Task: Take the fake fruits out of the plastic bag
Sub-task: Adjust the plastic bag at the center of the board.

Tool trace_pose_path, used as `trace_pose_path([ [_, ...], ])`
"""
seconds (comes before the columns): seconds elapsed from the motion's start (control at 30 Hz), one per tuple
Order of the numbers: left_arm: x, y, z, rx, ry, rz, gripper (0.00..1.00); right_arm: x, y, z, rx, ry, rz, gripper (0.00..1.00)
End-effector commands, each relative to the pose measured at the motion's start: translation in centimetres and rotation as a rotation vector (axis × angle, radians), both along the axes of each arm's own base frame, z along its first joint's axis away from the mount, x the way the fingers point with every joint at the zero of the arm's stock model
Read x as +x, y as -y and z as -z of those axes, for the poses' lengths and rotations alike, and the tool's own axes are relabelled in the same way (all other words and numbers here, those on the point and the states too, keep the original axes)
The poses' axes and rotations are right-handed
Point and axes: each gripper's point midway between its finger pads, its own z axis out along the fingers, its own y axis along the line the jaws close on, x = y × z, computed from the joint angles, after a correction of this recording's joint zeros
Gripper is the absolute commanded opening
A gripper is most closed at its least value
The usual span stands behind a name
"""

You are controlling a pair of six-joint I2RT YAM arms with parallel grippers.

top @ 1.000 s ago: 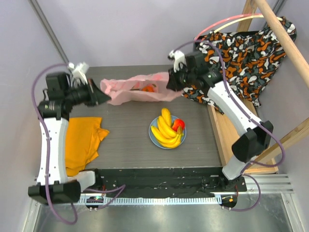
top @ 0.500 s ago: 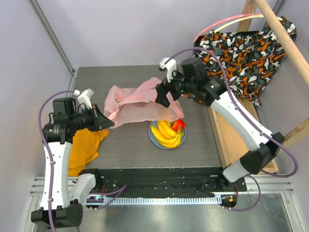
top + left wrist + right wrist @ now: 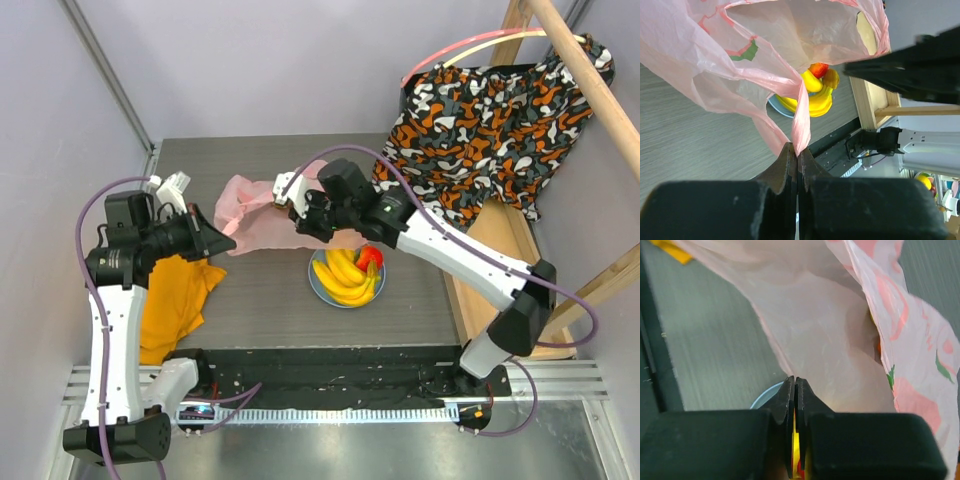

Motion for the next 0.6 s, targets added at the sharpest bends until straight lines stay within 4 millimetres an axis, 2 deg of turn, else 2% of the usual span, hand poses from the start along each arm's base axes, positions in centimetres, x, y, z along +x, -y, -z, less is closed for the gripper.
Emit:
trace_pose_path([
  [0.0, -0.7, 0.3, -1.2, -0.012, 0.057, 0.019, 0.0, 5.5, -0.7, 0.2, -0.003, 0.176, 0.152, 0.01],
  [0.1, -1.0, 0.3, -1.5, -0.008, 0.069, 0.018, 0.0, 7.4, -1.5, 1.5, -0.055, 0.207, 0.169, 0.01],
  [0.13, -1.0, 0.3, -1.6, -0.006, 0.071, 0.019, 0.0, 8.4, -1.9, 3.5, -0.1, 0.205, 0.182, 0.01],
  [0.2, -1.0, 0.3, -1.8, -0.003, 0.079, 0.024, 0.0, 10.1, -2.6, 4.0, -0.117, 0.232, 0.216, 0.01],
  [0.23, -1.1, 0.3, -2.0, -0.001, 0.085, 0.025, 0.0, 11.0, -3.1, 6.2, -0.165, 0.232, 0.216, 0.01],
  [0.27, -1.1, 0.2, -2.1, 0.001, 0.089, 0.024, 0.0, 11.7, -3.4, 6.8, -0.177, 0.24, 0.224, 0.01],
  [0.3, -1.2, 0.3, -2.0, 0.001, 0.089, 0.028, 0.0, 12.3, -4.0, 6.2, -0.168, 0.253, 0.237, 0.01],
  [0.33, -1.3, 0.3, -2.0, 0.002, 0.088, 0.027, 0.0, 12.9, -4.2, 6.9, -0.185, 0.247, 0.254, 0.01],
  [0.37, -1.3, 0.3, -1.9, 0.003, 0.085, 0.028, 0.0, 12.9, -4.3, 8.9, -0.229, 0.215, 0.246, 0.01],
  [0.4, -1.4, 0.3, -1.9, 0.005, 0.084, 0.031, 0.0, 13.0, -4.8, 8.5, -0.223, 0.204, 0.242, 0.01],
  [0.43, -1.5, 0.3, -1.9, 0.005, 0.086, 0.029, 0.0, 12.5, -5.0, 9.2, -0.235, 0.178, 0.224, 0.01],
  [0.5, -1.7, 0.3, -1.6, 0.005, 0.08, 0.03, 0.0, 9.5, -5.6, 11.3, -0.272, 0.082, 0.149, 0.01],
  [0.57, -1.8, 0.3, -1.7, 0.006, 0.087, 0.028, 0.0, 5.3, -6.7, 12.2, -0.255, -0.02, 0.023, 0.01],
])
